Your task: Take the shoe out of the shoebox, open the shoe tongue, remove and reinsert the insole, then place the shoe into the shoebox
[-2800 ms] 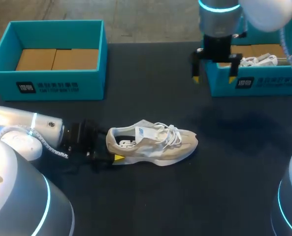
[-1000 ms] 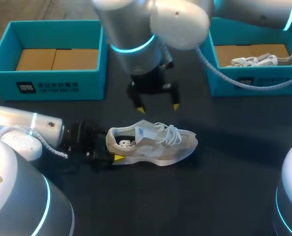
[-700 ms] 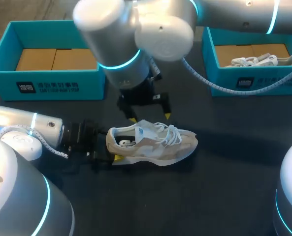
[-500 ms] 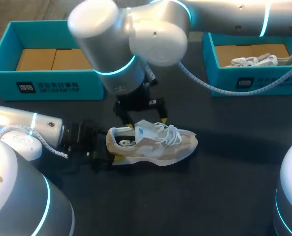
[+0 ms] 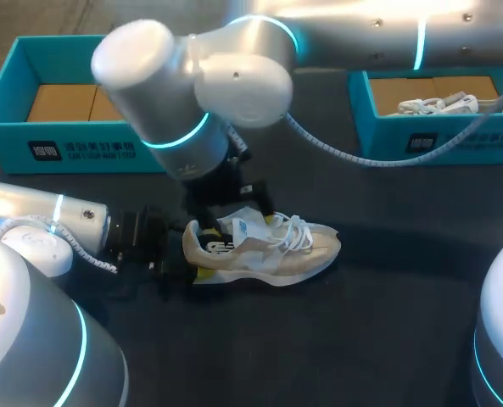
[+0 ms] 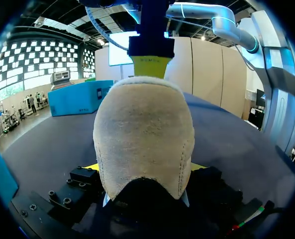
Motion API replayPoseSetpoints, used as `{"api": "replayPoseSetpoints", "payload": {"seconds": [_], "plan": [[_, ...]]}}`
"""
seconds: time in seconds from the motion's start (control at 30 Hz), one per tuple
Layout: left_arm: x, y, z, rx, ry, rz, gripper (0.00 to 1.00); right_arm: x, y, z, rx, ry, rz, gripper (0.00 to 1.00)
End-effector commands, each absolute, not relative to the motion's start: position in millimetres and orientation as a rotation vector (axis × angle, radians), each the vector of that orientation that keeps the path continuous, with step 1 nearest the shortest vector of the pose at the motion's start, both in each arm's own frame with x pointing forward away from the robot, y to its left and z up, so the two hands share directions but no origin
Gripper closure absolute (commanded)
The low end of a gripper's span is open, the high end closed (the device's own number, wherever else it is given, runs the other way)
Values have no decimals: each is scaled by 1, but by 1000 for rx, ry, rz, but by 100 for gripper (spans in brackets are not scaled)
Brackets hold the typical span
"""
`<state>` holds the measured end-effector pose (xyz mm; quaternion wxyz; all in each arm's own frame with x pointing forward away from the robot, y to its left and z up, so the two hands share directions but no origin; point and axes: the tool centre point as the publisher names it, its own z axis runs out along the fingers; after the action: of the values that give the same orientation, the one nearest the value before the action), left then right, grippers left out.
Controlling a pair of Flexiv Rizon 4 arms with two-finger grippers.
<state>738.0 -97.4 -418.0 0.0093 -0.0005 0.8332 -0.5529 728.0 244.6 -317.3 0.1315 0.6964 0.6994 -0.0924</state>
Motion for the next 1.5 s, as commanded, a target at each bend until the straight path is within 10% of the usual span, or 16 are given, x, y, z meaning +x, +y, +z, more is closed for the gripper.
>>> {"api": "replayPoseSetpoints", "payload": {"seconds": [0.03,1.07,1.3,1.5], "plan": [[739,-95,-420,0,2606,-1723,100,722,256,-334,2093,1899,-281,0],[739,-95,-420,0,2606,-1723,100,720,207,-352,2157,1725,-391,0],[739,-95,-420,0,2606,-1723,100,716,195,-337,2151,1681,-415,40],[739,-95,-420,0,2606,-1723,100,716,189,-330,2144,1668,-418,54]]}}
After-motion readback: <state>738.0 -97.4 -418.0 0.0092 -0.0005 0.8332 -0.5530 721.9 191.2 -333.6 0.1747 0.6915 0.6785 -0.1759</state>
